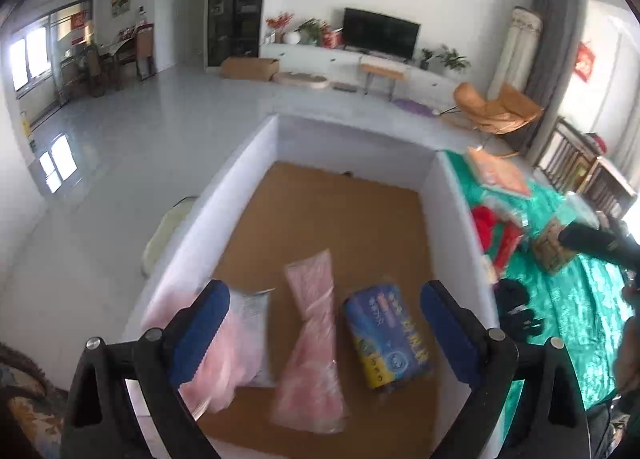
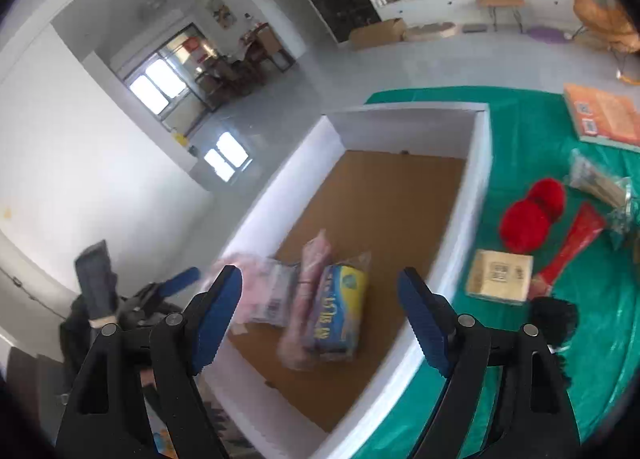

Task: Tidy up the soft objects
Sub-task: 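Carry both items over the white box and open both tools to drop them, then return both tools over the table toward the black mesh item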

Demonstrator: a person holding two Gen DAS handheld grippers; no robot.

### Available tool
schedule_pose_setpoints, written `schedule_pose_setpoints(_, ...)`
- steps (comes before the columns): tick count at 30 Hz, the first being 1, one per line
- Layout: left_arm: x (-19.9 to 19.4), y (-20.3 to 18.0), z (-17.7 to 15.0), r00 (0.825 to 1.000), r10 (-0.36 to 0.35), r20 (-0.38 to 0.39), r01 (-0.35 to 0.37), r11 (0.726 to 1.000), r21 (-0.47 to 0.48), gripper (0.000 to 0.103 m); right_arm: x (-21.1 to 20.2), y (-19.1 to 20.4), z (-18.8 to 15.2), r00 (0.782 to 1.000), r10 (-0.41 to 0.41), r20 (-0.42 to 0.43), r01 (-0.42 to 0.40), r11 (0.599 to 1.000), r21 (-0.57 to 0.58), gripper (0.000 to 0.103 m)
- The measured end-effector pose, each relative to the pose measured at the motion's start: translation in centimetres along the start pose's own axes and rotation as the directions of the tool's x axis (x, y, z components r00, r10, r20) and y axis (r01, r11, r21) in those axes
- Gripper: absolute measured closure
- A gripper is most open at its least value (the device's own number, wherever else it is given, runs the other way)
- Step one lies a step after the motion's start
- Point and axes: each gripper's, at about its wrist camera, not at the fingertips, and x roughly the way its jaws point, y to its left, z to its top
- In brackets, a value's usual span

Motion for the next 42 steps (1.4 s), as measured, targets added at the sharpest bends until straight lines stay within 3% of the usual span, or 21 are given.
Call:
schedule_pose_setpoints(3, -0.5, -5.8, 1.2, 0.994, -0.096, 0.043, 0.093, 0.994, 0.059, 0.007, -3.0, -3.5, -3.6, 0.977, -0.193, 0.095, 0.193, 0.981, 0.002, 0.020)
schedule_pose_setpoints(5, -0.6, -10.0, 1.3, 0.983, -0.178, 0.050, 0.170, 0.978, 0.122, 0.007, -4.3, -7.0, -5.9, 0.932, -0.339, 0.129, 0.337, 0.941, 0.037, 0.020)
schedule_pose_setpoints(7, -0.6, -13.8, 0.8, 0.967, -0.252, 0.033, 0.242, 0.954, 0.177, 0.007, -5.3, -11.5, -8.9, 0.865, -0.487, 0.121, 0.478, 0.873, 0.098, 0.020)
schedule_pose_setpoints(9, -0.1, -18.5, -0.7, 0.937, -0.349, -0.029, 0.345, 0.908, 0.238, 0.007, -6.5, -15.5, -12.2, 0.785, -0.612, 0.095, 0.594, 0.787, 0.165, 0.020)
schedule_pose_setpoints(11, 0.9, -23.1, -2.6, 0.908, -0.405, -0.111, 0.420, 0.864, 0.279, 0.007, -8.1, -19.2, -14.7, 0.727, -0.684, 0.057, 0.654, 0.716, 0.245, 0.020)
schedule_pose_setpoints(14, 3.6, -28.5, -6.2, 0.870, -0.438, -0.227, 0.492, 0.807, 0.326, 0.007, -10.6, -23.1, -17.5, 0.670, -0.742, 0.030, 0.689, 0.637, 0.346, 0.020)
schedule_pose_setpoints(17, 6.7, -31.3, -10.1, 0.861, -0.416, -0.291, 0.502, 0.785, 0.362, 0.007, -12.0, -23.9, -18.5, 0.612, -0.791, 0.023, 0.731, 0.576, 0.366, 0.020)
schedule_pose_setpoints(21, 11.0, -32.7, -12.9, 0.884, -0.337, -0.322, 0.452, 0.789, 0.415, 0.007, -13.1, -24.5, -19.1, 0.598, -0.802, 0.010, 0.728, 0.548, 0.411, 0.020)
schedule_pose_setpoints(25, 13.7, -33.1, -13.5, 0.891, -0.328, -0.315, 0.442, 0.788, 0.429, 0.007, -11.6, -25.0, -19.5, 0.622, -0.780, -0.069, 0.737, 0.553, 0.390, 0.020)
schedule_pose_setpoints(26, 13.9, -33.1, -13.6, 0.893, -0.332, -0.303, 0.440, 0.785, 0.436, 0.007, -11.5, -24.7, -19.4, 0.615, -0.786, -0.060, 0.742, 0.551, 0.383, 0.020)
schedule_pose_setpoints(30, 14.1, -33.2, -14.1, 0.900, -0.330, -0.286, 0.431, 0.773, 0.465, 0.005, -11.5, -24.9, -19.8, 0.621, -0.782, -0.062, 0.738, 0.555, 0.383, 0.019)
schedule_pose_setpoints(36, 14.4, -31.9, -13.3, 0.860, -0.411, -0.301, 0.504, 0.773, 0.386, 0.000, -11.3, -25.1, -19.8, 0.620, -0.781, -0.066, 0.740, 0.555, 0.380, 0.017)
schedule_pose_setpoints(42, 14.4, -31.6, -13.3, 0.854, -0.426, -0.299, 0.515, 0.774, 0.369, 0.000, -11.4, -25.0, -19.8, 0.620, -0.782, -0.066, 0.740, 0.555, 0.381, 0.016)
